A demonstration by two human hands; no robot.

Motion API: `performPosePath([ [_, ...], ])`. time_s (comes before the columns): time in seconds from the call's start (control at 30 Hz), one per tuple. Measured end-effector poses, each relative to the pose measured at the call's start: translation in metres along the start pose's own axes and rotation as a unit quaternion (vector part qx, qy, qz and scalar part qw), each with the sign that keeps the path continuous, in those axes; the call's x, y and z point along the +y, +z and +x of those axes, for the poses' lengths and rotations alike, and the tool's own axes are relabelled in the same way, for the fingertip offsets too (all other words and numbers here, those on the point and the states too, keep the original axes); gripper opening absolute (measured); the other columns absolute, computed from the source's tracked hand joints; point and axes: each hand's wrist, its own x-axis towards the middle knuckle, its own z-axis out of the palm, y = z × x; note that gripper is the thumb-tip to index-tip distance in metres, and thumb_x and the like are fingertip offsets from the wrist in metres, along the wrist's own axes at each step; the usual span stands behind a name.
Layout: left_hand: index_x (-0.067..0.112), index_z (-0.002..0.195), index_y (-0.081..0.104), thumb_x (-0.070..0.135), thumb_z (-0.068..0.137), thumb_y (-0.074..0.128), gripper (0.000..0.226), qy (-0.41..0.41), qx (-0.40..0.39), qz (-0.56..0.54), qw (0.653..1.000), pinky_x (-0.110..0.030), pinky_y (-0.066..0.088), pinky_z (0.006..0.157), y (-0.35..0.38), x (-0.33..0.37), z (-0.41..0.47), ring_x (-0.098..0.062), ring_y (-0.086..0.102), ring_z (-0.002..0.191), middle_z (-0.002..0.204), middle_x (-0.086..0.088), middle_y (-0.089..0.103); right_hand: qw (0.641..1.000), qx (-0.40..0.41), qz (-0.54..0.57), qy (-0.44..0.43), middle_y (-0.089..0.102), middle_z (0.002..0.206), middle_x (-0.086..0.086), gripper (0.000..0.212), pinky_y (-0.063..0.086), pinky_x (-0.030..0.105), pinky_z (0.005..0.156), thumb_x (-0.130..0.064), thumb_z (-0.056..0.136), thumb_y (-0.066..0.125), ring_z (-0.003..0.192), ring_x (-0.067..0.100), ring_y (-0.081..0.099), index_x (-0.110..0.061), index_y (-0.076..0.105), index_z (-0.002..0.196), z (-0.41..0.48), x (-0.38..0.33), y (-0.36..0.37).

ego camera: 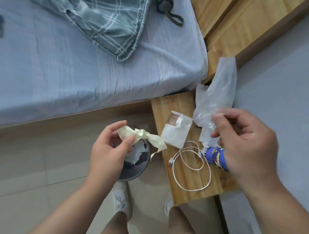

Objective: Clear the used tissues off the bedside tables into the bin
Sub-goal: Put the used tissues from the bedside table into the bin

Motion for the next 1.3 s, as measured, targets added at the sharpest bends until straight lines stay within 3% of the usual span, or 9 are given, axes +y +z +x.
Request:
performPosePath([
  [0.07, 0.036, 0.112, 0.074, 0.007, 0.096, 0.078, 0.034, -0.032, 0.027, -0.043, 0.998, -0.032, 0.068, 0.075, -0.033, -0.021, 0.001, -0.006, 0.077, 0.086, 0.089, 0.015, 0.079, 0.999, -0.042, -0.017, 0.000, 0.075, 0.081, -0.015, 0.008, 0.054, 0.010, 0.061, -0.036, 0.099, 0.068, 0.074, 0.007, 0.073, -0.040, 0.075, 0.097, -0.017, 0.006, 0.041],
  [0.2, 0.027, 0.111, 0.069, 0.006, 0.097, 0.076, 0.026, -0.094, 0.076, -0.060, 0.991, -0.028, 0.066, 0.073, -0.091, -0.073, 0.007, -0.016, 0.077, 0.093, 0.099, 0.001, 0.077, 0.989, -0.116, -0.074, 0.044, 0.073, 0.084, -0.024, 0.010, 0.060, 0.031, 0.067, -0.051, 0.092, 0.061, 0.077, 0.006, 0.071, -0.046, 0.070, 0.095, -0.051, 0.043, 0.120],
  [0.33, 0.026, 0.106, 0.062, 0.007, 0.098, 0.075, 0.025, -0.146, 0.113, -0.049, 0.982, -0.024, 0.064, 0.069, -0.124, -0.133, 0.022, -0.017, 0.074, 0.094, 0.109, -0.003, 0.069, 0.970, -0.187, -0.137, 0.073, 0.070, 0.088, -0.029, 0.009, 0.048, 0.020, 0.061, -0.047, 0.095, 0.061, 0.081, -0.004, 0.066, -0.044, 0.069, 0.092, -0.085, 0.099, 0.187],
  [0.67, 0.024, 0.104, 0.063, 0.009, 0.096, 0.074, 0.021, -0.208, 0.140, -0.050, 0.967, -0.027, 0.063, 0.065, -0.110, -0.254, 0.062, -0.013, 0.074, 0.079, 0.100, -0.003, 0.071, 0.901, -0.300, -0.258, 0.178, 0.071, 0.090, -0.004, 0.011, 0.046, 0.023, 0.059, -0.028, 0.102, 0.063, 0.082, 0.015, 0.066, -0.020, 0.071, 0.101, -0.117, 0.232, 0.283],
  [0.8, 0.028, 0.100, 0.061, 0.011, 0.097, 0.075, 0.022, -0.213, 0.123, -0.009, 0.969, -0.025, 0.060, 0.062, -0.097, -0.279, 0.081, -0.016, 0.066, 0.083, 0.086, 0.002, 0.063, 0.882, -0.310, -0.273, 0.226, 0.074, 0.118, 0.006, 0.028, 0.054, 0.034, 0.082, -0.032, 0.101, 0.065, 0.102, 0.025, 0.068, -0.014, 0.068, 0.123, -0.105, 0.263, 0.307],
  [0.87, 0.030, 0.103, 0.062, 0.012, 0.098, 0.074, 0.022, -0.222, 0.111, 0.002, 0.969, -0.024, 0.060, 0.060, -0.093, -0.283, 0.083, -0.015, 0.066, 0.082, 0.085, 0.003, 0.064, 0.874, -0.319, -0.270, 0.246, 0.070, 0.133, 0.010, 0.047, 0.055, 0.039, 0.096, -0.034, 0.100, 0.068, 0.118, 0.030, 0.067, -0.011, 0.060, 0.140, -0.100, 0.271, 0.311],
  [0.93, 0.030, 0.106, 0.063, 0.012, 0.099, 0.073, 0.022, -0.227, 0.102, 0.013, 0.968, -0.026, 0.060, 0.062, -0.092, -0.282, 0.079, -0.017, 0.068, 0.085, 0.089, 0.002, 0.066, 0.873, -0.323, -0.264, 0.254, 0.068, 0.136, 0.010, 0.052, 0.055, 0.039, 0.097, -0.035, 0.099, 0.069, 0.121, 0.030, 0.066, -0.013, 0.056, 0.144, -0.098, 0.271, 0.309],
  [1.13, 0.029, 0.111, 0.067, 0.014, 0.101, 0.070, 0.018, -0.222, 0.059, 0.046, 0.972, -0.033, 0.061, 0.070, -0.085, -0.238, 0.043, -0.023, 0.072, 0.097, 0.103, -0.008, 0.072, 0.892, -0.313, -0.209, 0.250, 0.070, 0.117, -0.003, 0.032, 0.053, 0.033, 0.083, -0.034, 0.097, 0.068, 0.104, 0.018, 0.067, -0.022, 0.066, 0.126, -0.099, 0.227, 0.265],
  [1.3, 0.029, 0.108, 0.072, 0.016, 0.102, 0.070, 0.015, -0.191, -0.012, 0.091, 0.977, -0.026, 0.060, 0.063, -0.060, -0.172, 0.006, -0.020, 0.075, 0.090, 0.093, 0.003, 0.077, 0.916, -0.293, -0.144, 0.233, 0.073, 0.106, -0.012, 0.021, 0.055, 0.031, 0.089, -0.034, 0.095, 0.070, 0.095, 0.009, 0.067, -0.027, 0.072, 0.114, -0.100, 0.163, 0.187],
])
